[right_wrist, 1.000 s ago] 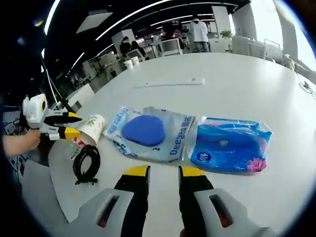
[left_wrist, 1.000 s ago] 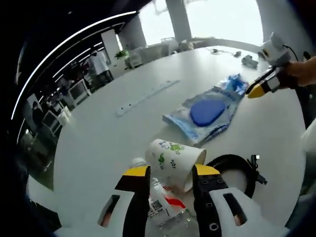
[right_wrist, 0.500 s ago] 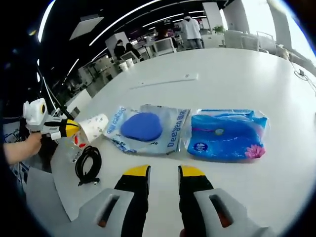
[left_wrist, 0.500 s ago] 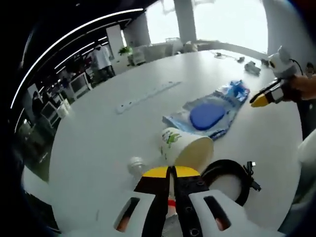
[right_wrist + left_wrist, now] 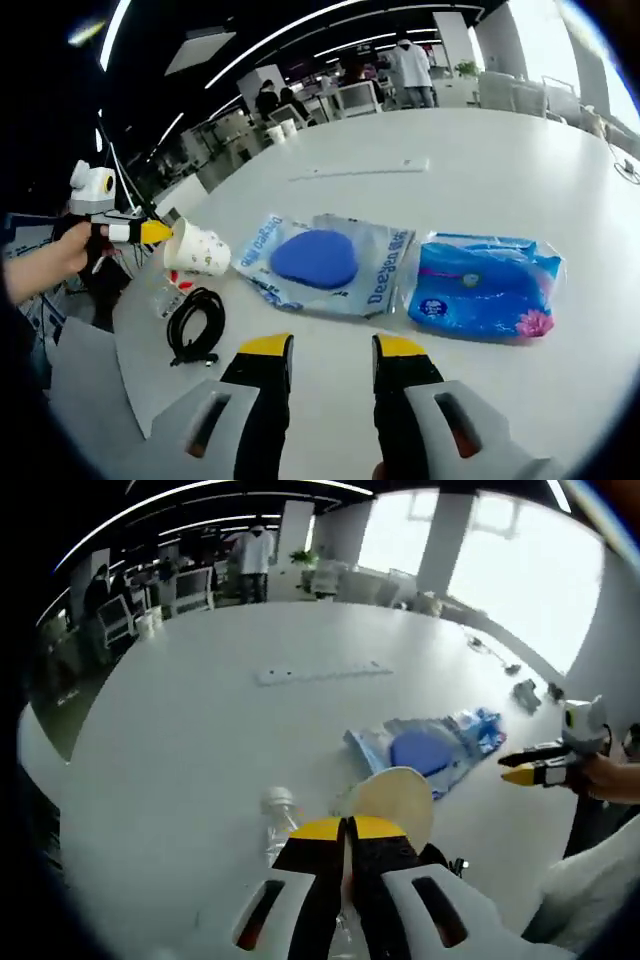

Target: Arrange the tabletop items into an orderly group along one side of the table until the central work area is clear of visible clutter.

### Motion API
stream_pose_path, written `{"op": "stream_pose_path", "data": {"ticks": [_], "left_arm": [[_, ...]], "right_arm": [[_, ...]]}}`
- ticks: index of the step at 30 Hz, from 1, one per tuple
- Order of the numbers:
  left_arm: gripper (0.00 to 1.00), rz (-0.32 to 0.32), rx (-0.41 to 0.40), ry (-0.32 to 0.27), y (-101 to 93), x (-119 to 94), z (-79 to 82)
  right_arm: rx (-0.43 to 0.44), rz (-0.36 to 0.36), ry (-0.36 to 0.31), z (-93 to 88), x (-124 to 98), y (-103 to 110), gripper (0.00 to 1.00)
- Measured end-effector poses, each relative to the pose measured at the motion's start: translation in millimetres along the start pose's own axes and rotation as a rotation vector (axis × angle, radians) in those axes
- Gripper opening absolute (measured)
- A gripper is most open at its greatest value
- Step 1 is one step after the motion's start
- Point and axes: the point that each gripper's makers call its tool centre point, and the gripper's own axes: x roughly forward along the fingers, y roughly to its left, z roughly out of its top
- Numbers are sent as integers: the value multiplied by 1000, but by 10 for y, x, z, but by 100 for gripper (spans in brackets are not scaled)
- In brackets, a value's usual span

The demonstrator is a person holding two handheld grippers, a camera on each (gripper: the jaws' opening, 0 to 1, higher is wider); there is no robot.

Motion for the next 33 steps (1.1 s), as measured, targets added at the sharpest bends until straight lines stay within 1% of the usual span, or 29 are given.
{"op": "stream_pose_path", "data": {"ticks": [2,5,6,8,9,10,11,12,13,15,16,17,18,20,23,24,27,28,30,33], "left_arm": [[0,6,-38,10,49,-29,-7],[0,-18,-102,5,47,-54,16],[0,-33,-124,12,24,-67,22],[0,-44,-137,13,-3,-84,45],[0,-61,-145,18,-50,-93,52],[0,-99,-152,37,-122,-96,35],[0,-155,-162,60,-236,-110,11],[0,-152,-162,53,-246,-112,23],[0,-150,-136,63,-275,-117,10],[0,-162,-125,73,-330,-125,-4],[0,-170,-126,74,-353,-128,-3],[0,-192,-136,78,-391,-135,-5],[0,-203,-146,76,-416,-140,2],[0,-222,-156,77,-457,-157,20],[0,-244,-140,84,-528,-191,39],[0,-261,-138,88,-568,-208,44],[0,-318,-153,86,-692,-260,71],[0,-322,-154,82,-711,-273,81],[0,-339,-139,85,-766,-295,82],[0,-338,-85,97,-816,-333,56]], "right_arm": [[-44,30,-17,64,24,96,34],[-108,82,-28,129,53,246,37],[-152,108,-33,154,67,317,39],[-211,148,-35,182,79,433,43],[-253,178,-42,204,87,517,45],[-271,198,-48,218,95,571,46],[-281,230,-55,237,102,656,48],[-289,249,-58,247,106,705,49],[-299,271,-65,262,108,765,51],[-330,311,-74,281,109,879,55],[-351,329,-75,279,109,940,57],[-370,345,-75,274,109,985,59],[-406,368,-69,249,110,1050,60],[-435,393,-61,215,112,1147,63],[-471,428,-53,183,117,1265,65],[-495,438,-50,174,130,1315,66],[-517,471,-53,188,154,1452,67],[-523,479,-54,198,162,1487,67],[-540,495,-63,233,178,1566,67],[-559,507,-77,297,201,1643,66]]}}
